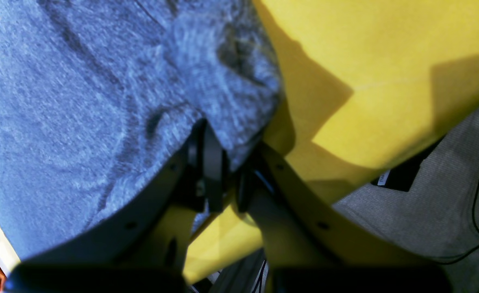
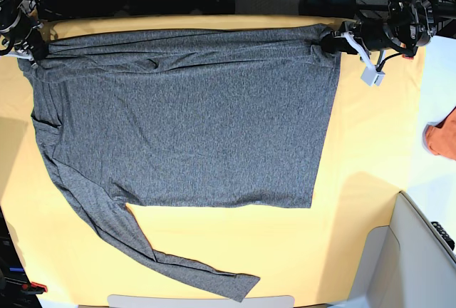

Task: Fold the T-shirt properly
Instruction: 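Pull the regrasped edge toward the robot base with both grippers, then release the shirt edge and lift both grippers off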

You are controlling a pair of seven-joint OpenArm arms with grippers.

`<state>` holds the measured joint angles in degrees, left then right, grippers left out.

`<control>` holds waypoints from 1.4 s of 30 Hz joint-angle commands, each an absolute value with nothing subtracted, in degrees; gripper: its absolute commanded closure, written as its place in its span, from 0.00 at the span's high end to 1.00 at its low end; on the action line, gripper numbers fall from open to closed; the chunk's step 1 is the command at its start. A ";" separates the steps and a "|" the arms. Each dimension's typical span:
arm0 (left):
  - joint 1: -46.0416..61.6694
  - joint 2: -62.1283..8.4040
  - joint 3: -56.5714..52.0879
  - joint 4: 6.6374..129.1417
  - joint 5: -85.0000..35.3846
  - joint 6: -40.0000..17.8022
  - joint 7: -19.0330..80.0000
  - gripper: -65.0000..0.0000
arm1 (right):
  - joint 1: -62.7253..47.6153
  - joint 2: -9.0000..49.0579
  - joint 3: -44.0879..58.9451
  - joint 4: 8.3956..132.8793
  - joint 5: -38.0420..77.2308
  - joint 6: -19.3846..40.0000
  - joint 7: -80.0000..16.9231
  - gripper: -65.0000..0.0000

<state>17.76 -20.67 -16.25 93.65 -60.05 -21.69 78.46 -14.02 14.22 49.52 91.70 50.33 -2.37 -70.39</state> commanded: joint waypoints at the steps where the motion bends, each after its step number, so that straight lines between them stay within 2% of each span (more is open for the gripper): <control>1: 17.89 -21.41 -16.84 94.37 -58.59 -21.58 78.90 0.01 | -14.64 15.16 49.98 91.74 47.34 -3.03 -69.93 0.00; 3: 17.89 -21.41 -16.48 94.37 -58.59 -21.58 78.11 0.03 | -14.73 15.16 49.89 91.38 47.34 -3.03 -69.93 0.00; 5: 17.89 -21.41 -16.40 94.37 -58.59 -21.58 78.11 0.11 | -14.73 15.16 49.80 90.86 47.34 -3.03 -69.93 0.01; 7: 17.89 -21.32 -16.40 94.37 -58.59 -21.58 78.11 0.23 | -14.73 15.16 49.80 90.77 47.34 -3.03 -69.93 0.07; 9: 17.89 -21.32 -16.48 94.37 -58.59 -21.58 78.11 0.32 | -14.73 15.16 49.80 90.77 47.34 -3.03 -70.02 0.20; 12: 17.89 -21.49 -16.66 94.37 -58.68 -21.58 78.11 0.34 | -15.08 15.16 49.80 90.95 47.34 -3.03 -70.02 0.39; 16: 17.71 -21.58 -16.75 94.37 -58.68 -21.58 78.11 0.33 | -15.52 15.25 49.89 91.12 47.78 -3.03 -70.02 0.52; 31: 17.45 -23.96 -16.92 94.46 -58.59 -21.49 77.93 0.33 | -18.51 15.34 50.24 99.30 47.43 -3.38 -70.02 0.52; 37: 17.45 -25.36 -16.92 99.56 -58.51 -21.49 77.93 0.33 | -19.21 17.01 50.24 100.53 47.43 -3.47 -70.02 0.52; 42: 17.80 -25.80 -20.97 102.64 -58.51 -21.49 78.46 0.33 | -20.44 17.89 51.91 103.69 47.43 -3.47 -70.02 0.52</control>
<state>17.76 -24.80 -20.49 101.91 -57.93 -21.45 78.19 -20.29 16.32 50.98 102.37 47.05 -3.49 -70.87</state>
